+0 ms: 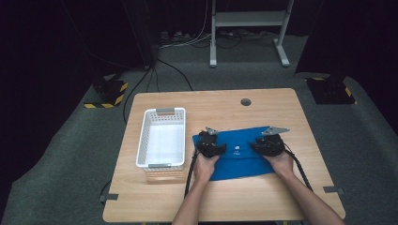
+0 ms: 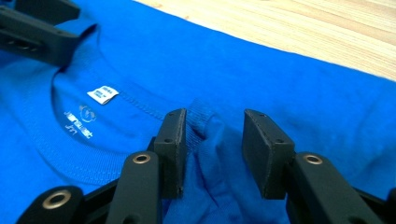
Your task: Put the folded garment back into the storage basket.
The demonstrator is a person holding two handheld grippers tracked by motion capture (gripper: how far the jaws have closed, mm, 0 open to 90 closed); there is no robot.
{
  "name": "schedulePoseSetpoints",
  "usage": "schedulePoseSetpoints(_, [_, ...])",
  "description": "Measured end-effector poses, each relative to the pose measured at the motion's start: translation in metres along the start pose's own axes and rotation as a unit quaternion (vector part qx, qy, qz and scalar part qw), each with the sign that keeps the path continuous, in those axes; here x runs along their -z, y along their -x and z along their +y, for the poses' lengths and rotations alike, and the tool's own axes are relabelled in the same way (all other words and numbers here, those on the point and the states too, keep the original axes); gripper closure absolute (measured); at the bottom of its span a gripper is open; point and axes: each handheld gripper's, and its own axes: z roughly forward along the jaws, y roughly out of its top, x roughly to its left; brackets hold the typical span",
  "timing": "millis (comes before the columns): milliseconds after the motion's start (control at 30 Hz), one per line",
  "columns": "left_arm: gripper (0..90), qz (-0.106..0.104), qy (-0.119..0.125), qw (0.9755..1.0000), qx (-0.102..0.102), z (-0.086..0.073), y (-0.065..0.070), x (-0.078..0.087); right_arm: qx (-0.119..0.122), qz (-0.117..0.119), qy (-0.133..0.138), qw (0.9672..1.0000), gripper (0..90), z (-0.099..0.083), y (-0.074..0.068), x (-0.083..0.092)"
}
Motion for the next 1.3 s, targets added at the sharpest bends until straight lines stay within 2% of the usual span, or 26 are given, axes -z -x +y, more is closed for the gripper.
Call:
schedulePoseSetpoints(67, [40.4, -0.004, -0.007, 0.9999, -0.009, 0.005, -0.002, -0.003, 0.002, -0.001, 0.000, 1.0000, 60.0, 0.000, -0.001, -0.001])
schedulePoseSetpoints(133, [38.3, -0.009, -0.017, 0.9998, -0.009, 0.008, -0.004, -0.003, 0.002, 0.000, -0.001, 1.0000, 59.9, 0.001, -0.002, 0.000])
schedulePoseSetpoints(167, [38.0, -0.004, -0.020, 0.9997, -0.009, 0.008, -0.004, -0.002, 0.000, 0.001, -0.001, 1.0000, 59.8, 0.001, -0.002, 0.000])
schedulePoseSetpoints(233, [38.9, 0.000, -0.006, 1.0000, -0.008, 0.005, -0.002, 0.003, -0.011, 0.003, 0.006, 0.9999, 59.8, 0.001, 0.000, 0.003])
schedulePoseSetpoints(367, [47.3, 0.001, 0.010, 0.9999, -0.012, 0.000, 0.002, 0.011, -0.010, 0.004, 0.016, 0.9998, 63.2, 0.004, 0.001, 0.005])
schedulePoseSetpoints(533, [67.0, -0.010, 0.010, 0.9998, -0.012, 0.001, 0.003, 0.014, -0.010, 0.012, 0.006, 0.9999, 72.3, 0.002, 0.000, 0.002])
schedulePoseSetpoints(667, [79.3, -0.022, 0.018, 0.9996, -0.002, 0.000, 0.001, 0.017, 0.009, 0.010, 0.010, 0.9999, 79.6, 0.004, -0.003, 0.005])
schedulePoseSetpoints(733, [82.7, -0.029, 0.021, 0.9993, -0.005, 0.000, 0.002, 0.020, 0.017, 0.009, 0.015, 0.9997, 81.7, 0.005, -0.004, 0.008])
schedulePoseSetpoints(1000, [86.6, -0.055, 0.037, 0.9978, -0.005, -0.007, 0.005, 0.038, 0.041, 0.016, 0.025, 0.9987, 84.1, 0.006, -0.012, 0.021])
schedulePoseSetpoints(1133, [86.9, -0.065, 0.024, 0.9975, -0.006, -0.018, 0.011, 0.041, 0.060, 0.017, 0.019, 0.9979, 84.0, 0.002, -0.019, 0.027])
schedulePoseSetpoints(1300, [86.9, -0.069, 0.015, 0.9975, -0.004, -0.031, 0.013, 0.039, 0.063, 0.024, -0.004, 0.9977, 84.0, -0.014, -0.021, 0.024])
